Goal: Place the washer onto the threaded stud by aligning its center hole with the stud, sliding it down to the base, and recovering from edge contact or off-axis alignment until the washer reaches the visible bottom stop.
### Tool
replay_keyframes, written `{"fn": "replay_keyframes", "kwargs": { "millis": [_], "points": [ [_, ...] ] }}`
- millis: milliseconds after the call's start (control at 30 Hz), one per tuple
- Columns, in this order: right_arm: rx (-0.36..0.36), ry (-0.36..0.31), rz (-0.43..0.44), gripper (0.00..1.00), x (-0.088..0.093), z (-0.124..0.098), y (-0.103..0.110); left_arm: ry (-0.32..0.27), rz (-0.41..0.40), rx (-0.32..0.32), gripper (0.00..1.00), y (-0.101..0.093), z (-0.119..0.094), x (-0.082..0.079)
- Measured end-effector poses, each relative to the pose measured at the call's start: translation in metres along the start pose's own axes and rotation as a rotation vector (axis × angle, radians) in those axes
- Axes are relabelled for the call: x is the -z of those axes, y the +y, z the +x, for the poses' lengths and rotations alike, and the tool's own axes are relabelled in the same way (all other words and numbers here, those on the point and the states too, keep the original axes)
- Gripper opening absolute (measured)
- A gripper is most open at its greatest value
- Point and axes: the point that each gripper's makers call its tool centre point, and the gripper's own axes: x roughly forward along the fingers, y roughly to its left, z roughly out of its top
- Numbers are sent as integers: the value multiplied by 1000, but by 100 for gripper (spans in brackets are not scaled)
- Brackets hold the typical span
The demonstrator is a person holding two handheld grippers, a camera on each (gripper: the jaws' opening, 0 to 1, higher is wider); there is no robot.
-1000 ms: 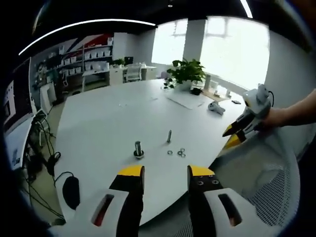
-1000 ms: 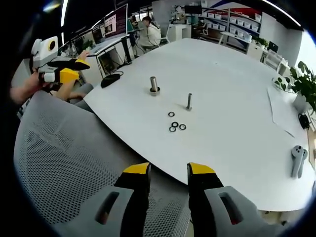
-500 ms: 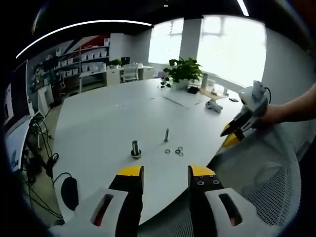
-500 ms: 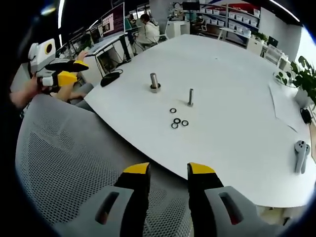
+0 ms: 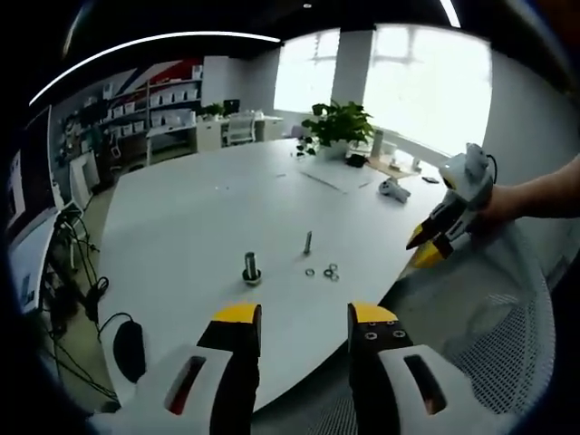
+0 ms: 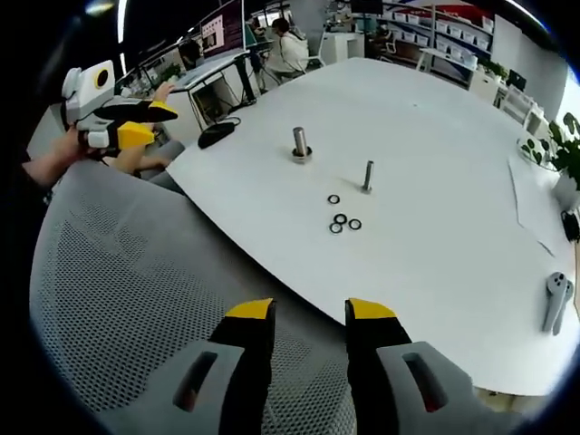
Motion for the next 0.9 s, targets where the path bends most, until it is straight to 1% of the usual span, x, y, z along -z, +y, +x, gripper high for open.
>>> {"fn": "replay_keyframes", "kwargs": {
  "millis": [100,167,233,333,400,467,500,567,600,667,700,767,800,867,900],
  "points": [
    [-12,16,-3,34,0,0,1,-4,20,-8,36,1,0,0],
    [-5,37,-30,35,-1,2,-2,3,22,-13,36,2,1,2],
    [-6,48,-50,35,-5,9,-5,1,24,-18,36,2,0,0],
    [-4,54,-73,35,-15,13,-10,-8,18,-25,35,4,-1,-3],
    [-6,46,-86,35,-25,22,-11,-11,5,-23,35,4,-1,-3],
    [-15,45,-85,35,-32,31,-11,1,-2,-19,35,2,0,-2],
    [-22,50,-87,35,-36,37,-10,4,-1,-20,35,2,0,-1],
    [-28,55,-98,35,-43,40,-6,5,12,-23,35,0,0,-2],
    [-31,57,-103,35,-42,48,-7,5,15,-25,35,0,-1,-2],
    [-32,64,-110,35,-45,54,-7,12,18,-25,35,0,-1,-1],
    [-34,65,-109,35,-49,55,-6,13,16,-25,35,0,-2,-1],
    [-44,64,-95,34,-51,66,-10,12,14,-24,35,0,-2,-1],
    [-50,59,-89,34,-53,68,-9,12,13,-23,35,0,-2,-1],
    [-82,35,-72,34,-57,73,-5,14,14,-18,35,0,-1,0],
    [-76,44,-61,34,-56,75,-7,14,15,-14,36,-1,-1,0]
  ]
}}
